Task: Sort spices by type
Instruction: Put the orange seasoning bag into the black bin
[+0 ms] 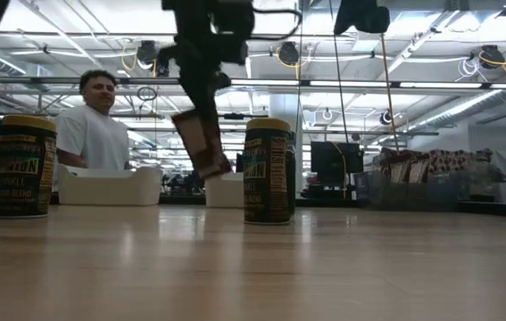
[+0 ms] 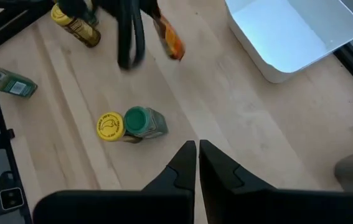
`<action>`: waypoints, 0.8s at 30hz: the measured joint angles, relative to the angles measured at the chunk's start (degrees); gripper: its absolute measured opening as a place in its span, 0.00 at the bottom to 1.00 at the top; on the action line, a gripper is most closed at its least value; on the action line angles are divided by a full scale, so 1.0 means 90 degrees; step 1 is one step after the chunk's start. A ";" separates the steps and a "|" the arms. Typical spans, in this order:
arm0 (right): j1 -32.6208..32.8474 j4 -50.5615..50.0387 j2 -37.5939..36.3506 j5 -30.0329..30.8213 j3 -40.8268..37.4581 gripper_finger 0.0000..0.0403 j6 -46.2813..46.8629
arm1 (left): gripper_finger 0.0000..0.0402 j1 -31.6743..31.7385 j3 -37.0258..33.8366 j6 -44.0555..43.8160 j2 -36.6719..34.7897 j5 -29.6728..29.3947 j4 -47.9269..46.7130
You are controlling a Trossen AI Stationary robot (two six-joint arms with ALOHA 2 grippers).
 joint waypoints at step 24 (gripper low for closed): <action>-0.0383 0.0049 0.0005 0.0009 0.0000 0.00 -0.0245 | 0.26 -0.0447 0.0003 0.0335 0.0917 -0.0670 0.0124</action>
